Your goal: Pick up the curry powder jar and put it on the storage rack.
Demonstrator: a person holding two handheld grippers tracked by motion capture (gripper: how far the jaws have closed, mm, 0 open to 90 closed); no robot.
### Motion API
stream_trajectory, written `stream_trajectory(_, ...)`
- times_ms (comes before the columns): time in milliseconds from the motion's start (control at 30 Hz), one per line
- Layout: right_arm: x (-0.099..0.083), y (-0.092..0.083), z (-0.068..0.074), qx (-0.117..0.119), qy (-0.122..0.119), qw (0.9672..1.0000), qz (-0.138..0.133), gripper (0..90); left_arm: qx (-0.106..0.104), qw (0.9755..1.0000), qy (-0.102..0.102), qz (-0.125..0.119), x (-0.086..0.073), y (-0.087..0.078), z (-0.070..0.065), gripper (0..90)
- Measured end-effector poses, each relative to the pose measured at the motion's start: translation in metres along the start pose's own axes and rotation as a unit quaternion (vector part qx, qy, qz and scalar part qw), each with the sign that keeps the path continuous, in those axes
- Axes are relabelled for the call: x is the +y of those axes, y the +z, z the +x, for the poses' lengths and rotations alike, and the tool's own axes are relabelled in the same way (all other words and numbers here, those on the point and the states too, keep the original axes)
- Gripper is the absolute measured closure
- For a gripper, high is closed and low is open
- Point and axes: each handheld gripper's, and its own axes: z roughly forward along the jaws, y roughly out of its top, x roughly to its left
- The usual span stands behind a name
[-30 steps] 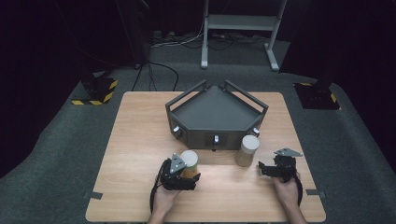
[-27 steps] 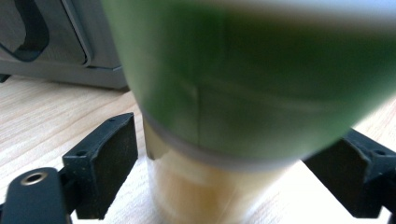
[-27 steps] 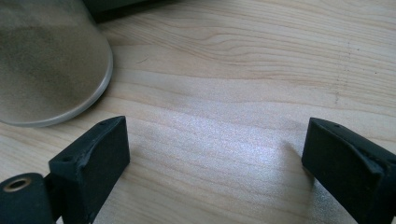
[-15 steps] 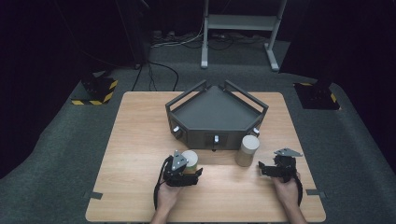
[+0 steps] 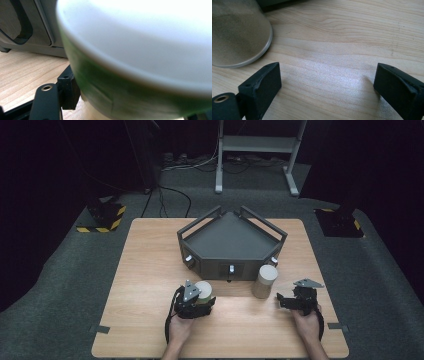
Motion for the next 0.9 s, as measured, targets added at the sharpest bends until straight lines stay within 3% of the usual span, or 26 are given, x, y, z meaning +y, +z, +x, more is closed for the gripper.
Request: stream_trajectory(900, 0.0, 0.0, 0.0, 0.0, 0.0, 1.0, 0.0, 7.3, -0.01, 0.9999, 0.002, 0.001, 0.0046, -0.0044, 0.0042, 33.2)
